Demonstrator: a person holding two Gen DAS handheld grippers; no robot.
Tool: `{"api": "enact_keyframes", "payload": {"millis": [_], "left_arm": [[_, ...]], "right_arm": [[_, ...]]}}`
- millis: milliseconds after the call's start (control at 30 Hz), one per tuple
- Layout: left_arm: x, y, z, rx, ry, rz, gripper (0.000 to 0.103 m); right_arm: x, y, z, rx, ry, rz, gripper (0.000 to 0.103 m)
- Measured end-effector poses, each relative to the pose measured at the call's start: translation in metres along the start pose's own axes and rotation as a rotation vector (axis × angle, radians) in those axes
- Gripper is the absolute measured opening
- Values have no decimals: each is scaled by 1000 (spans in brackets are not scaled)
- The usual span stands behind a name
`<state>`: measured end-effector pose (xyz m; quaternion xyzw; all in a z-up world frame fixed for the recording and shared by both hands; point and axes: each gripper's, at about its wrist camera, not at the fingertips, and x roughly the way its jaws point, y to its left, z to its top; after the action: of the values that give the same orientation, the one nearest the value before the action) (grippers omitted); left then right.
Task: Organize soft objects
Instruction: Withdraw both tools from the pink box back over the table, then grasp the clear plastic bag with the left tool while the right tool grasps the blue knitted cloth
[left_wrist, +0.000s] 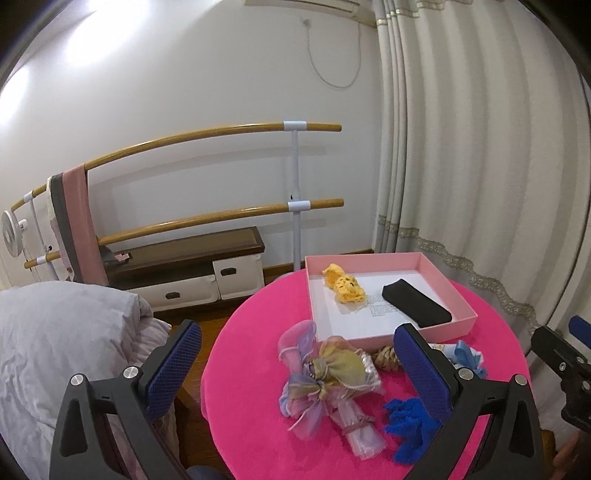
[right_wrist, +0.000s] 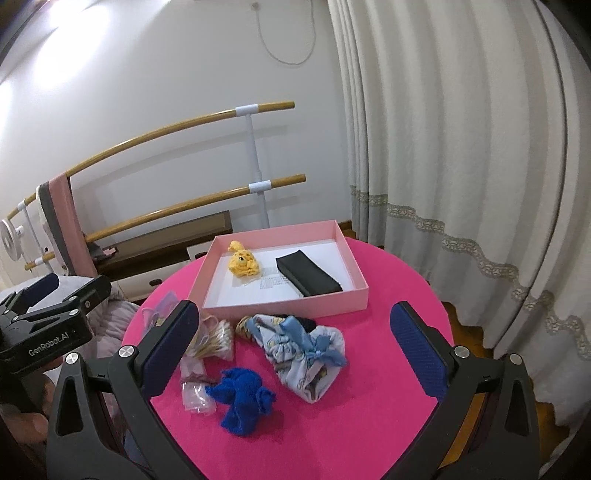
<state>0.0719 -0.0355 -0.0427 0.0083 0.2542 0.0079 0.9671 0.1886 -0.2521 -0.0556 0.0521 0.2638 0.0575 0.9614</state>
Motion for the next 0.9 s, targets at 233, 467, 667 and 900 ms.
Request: {"api": "enact_keyframes", "payload": {"millis": [233, 467, 667, 900], "left_arm": [[-19, 15, -5, -16, -3, -11, 103], [-22, 18, -12, -10, 32, -15, 103], [-12, 17, -18, 0, 91, -12, 103], [21, 6, -46, 16, 228, -20, 102]], "right_arm": [[-8, 1, -2, -2, -4, -9, 103], [-7, -2, -6, -3, 15, -5, 103], [0, -3, -15, -9, 50, 6, 103], [20, -3, -38, 3, 141, 54, 103]]}}
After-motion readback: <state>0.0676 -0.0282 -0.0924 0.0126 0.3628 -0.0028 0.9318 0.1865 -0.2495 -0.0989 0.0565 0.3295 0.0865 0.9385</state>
